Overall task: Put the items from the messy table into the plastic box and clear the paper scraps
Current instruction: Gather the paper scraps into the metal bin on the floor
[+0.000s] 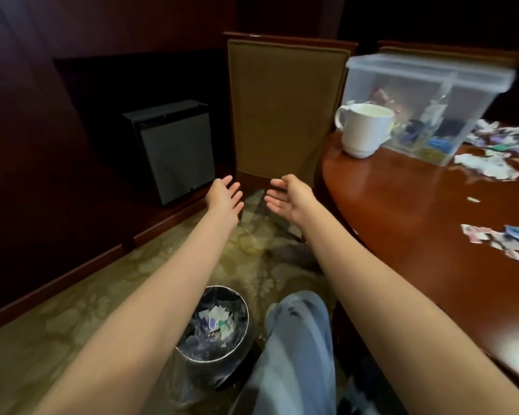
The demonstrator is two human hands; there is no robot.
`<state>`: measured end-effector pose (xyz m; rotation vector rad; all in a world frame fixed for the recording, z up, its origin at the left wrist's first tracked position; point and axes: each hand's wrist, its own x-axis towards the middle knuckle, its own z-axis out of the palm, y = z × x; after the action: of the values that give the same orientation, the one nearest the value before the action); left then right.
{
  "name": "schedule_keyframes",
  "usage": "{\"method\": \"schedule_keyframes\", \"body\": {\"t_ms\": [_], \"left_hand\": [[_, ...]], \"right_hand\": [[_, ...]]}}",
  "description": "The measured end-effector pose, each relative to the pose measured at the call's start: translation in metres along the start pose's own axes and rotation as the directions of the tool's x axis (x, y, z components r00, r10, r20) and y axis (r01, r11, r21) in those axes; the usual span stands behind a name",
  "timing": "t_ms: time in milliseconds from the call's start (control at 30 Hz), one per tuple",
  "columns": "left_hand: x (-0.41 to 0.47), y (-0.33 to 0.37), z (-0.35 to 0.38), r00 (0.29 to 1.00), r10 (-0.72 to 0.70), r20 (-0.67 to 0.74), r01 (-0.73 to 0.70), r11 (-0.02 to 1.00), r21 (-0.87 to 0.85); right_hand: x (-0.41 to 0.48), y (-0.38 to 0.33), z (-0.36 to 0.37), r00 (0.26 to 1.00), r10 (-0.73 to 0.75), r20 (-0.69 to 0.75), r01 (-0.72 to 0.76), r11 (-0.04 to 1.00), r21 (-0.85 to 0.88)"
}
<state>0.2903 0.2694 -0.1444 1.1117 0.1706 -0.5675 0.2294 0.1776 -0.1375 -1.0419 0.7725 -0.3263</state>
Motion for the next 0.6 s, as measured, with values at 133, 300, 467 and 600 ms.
{"method": "schedule_keyframes", "body": {"t_ms": [133,300,467,600], "left_hand": [[-0.025,-0.002,0.040,0.992,0.034,0.125,-0.039,0.999,0.037],[-0.057,-0.019,0.087,0.958,0.029,0.286,-0.063,0.992,0.111],[-0.087,-0.043,0.124,0.907,-0.024,0.421,-0.065,0.978,0.197],[-0.105,-0.071,0.149,0.843,-0.057,0.535,-0.161,0.922,0.352]], "right_hand": [[-0.021,-0.041,-0.031,0.993,-0.111,-0.031,0.113,0.991,0.067],[-0.044,-0.069,-0.085,0.966,-0.208,-0.156,0.224,0.971,0.087],[-0.070,-0.079,-0.136,0.934,-0.228,-0.274,0.267,0.957,0.113],[-0.093,-0.082,-0.176,0.873,-0.267,-0.408,0.307,0.951,0.033]]}}
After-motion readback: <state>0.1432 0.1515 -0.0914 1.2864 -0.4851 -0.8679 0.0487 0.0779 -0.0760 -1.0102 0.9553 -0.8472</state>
